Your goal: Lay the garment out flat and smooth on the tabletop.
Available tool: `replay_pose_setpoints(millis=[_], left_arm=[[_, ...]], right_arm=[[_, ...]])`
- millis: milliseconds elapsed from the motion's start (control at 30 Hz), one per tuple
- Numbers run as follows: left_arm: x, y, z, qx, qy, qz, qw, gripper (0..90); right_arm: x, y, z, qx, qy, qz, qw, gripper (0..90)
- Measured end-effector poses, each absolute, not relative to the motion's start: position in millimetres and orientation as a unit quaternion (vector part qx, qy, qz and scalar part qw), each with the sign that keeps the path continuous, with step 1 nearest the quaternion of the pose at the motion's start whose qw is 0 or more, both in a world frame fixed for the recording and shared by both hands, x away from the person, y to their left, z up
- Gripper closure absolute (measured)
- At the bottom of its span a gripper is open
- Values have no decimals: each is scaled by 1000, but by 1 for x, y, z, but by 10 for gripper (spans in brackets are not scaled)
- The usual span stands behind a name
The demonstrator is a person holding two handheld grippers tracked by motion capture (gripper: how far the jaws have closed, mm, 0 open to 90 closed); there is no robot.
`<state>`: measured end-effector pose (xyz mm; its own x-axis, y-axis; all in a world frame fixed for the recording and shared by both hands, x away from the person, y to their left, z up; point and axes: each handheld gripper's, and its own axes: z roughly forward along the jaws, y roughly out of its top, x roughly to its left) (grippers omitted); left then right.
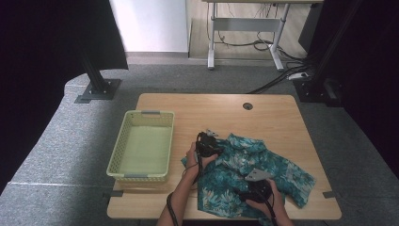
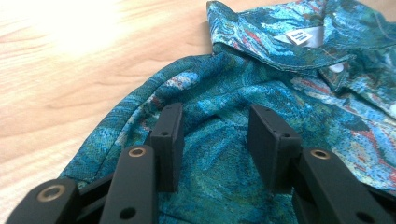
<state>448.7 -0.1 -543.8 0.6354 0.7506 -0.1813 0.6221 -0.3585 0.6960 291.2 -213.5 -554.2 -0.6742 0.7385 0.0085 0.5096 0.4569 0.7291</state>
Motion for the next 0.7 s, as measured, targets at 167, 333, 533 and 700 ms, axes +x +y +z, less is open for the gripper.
replay_pose_setpoints(millis=[167, 333, 533, 700], left_arm=[[453, 1, -544, 817, 423, 86, 381, 572], [453, -3, -542, 827, 416, 96, 366, 561], [455, -5, -541, 831, 415, 102, 357, 548], [456, -2, -541, 826, 420, 105, 360, 547]], right_arm=[[288, -212, -554, 370, 840, 365, 157, 310], [265, -218, -556, 358, 841, 376, 154, 316], [239, -227, -554, 347, 849, 370, 145, 317], [218, -228, -555, 341, 852, 371, 142, 318]])
